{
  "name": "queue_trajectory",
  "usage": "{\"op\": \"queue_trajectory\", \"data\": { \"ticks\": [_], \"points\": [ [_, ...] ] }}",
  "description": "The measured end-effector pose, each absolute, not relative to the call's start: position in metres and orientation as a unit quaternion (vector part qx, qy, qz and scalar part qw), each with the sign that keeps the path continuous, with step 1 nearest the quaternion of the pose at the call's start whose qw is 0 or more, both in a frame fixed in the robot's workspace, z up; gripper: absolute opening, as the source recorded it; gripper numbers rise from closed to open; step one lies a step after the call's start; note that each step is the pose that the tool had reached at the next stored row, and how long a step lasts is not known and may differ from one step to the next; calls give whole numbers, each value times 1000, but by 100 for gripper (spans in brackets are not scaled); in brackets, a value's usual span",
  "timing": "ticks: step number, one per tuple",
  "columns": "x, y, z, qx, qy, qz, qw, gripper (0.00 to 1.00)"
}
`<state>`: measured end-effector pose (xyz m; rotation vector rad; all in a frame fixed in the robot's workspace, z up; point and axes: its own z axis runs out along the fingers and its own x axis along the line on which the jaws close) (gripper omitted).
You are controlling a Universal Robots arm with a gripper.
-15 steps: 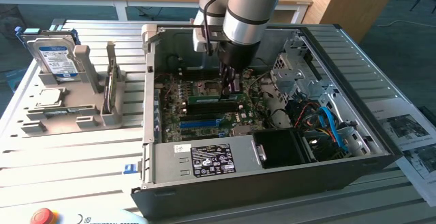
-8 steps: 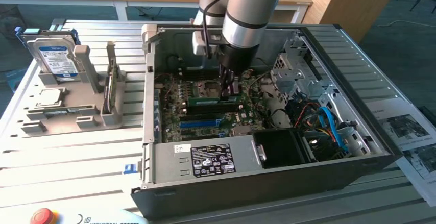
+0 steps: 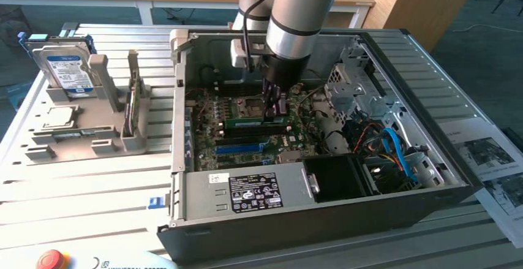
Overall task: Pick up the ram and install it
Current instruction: 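Insert the ram into the slot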
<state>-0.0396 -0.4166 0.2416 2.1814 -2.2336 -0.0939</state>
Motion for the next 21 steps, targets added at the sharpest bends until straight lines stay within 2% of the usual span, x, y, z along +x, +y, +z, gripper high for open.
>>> {"op": "queue_trajectory", "data": {
  "ticks": [21],
  "points": [
    [-40,-418,235,698,-715,-30,9,12]
  ]
}}
